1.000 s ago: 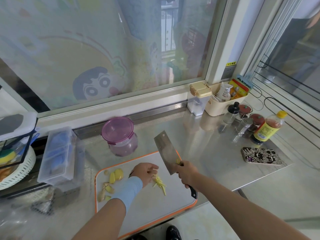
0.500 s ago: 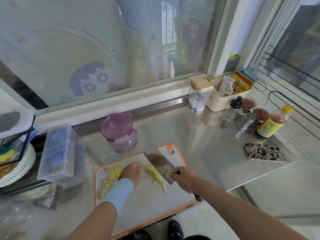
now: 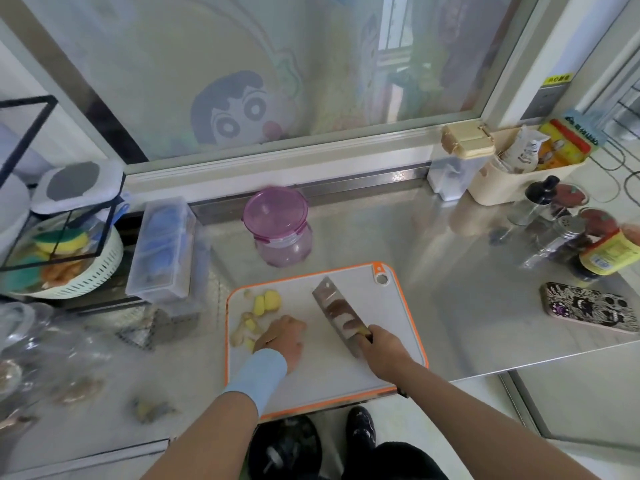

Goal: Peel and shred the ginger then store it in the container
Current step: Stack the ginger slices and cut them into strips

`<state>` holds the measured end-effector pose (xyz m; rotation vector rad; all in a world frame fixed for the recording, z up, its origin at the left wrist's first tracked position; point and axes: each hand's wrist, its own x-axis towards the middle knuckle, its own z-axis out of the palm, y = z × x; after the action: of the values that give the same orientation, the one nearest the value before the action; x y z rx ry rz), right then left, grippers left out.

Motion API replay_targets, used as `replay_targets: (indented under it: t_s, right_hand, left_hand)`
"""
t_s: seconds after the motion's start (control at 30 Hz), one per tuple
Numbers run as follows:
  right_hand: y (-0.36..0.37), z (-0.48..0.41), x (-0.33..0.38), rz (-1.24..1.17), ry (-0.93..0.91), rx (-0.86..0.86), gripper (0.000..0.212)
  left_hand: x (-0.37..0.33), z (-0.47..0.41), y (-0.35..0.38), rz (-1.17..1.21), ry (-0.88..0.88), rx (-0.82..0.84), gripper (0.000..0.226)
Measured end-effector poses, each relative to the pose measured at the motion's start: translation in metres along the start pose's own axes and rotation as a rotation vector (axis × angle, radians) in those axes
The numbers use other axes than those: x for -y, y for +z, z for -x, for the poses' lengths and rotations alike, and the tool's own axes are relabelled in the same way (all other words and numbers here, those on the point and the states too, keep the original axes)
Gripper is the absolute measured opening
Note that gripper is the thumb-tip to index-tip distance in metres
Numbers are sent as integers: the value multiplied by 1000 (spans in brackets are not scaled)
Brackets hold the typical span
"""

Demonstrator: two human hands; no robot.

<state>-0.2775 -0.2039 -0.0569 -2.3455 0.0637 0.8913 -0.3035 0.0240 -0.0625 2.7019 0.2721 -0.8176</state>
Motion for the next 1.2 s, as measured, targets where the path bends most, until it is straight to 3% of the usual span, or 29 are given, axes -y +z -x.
replay_targets:
  t_s: [0.13,0.4,0.53,0.73,1.07,1.2]
  right_hand:
    - [-19,-12,-4,67,23,-110,27]
    - [3,3,43,98,-117,-7,26]
    - [22,2,53,89,-93,54,27]
    - [7,3,39,45,46,-101,25]
    - [30,5,80,80,-52,-115,31]
    - [33,-2,77,138,-73,-137,25]
  left_hand:
    - [2,4,-1,113,-17,-85,44]
    - [42,26,-27,233,-215,-393,43]
    - [78,38,-29,208,-207,-318,52]
    - [104,44,-19,158,-202,-306,39]
    - [68,-8,-49,210,-2,-301,50]
    - [62,-36,-58,52,88,-248,65]
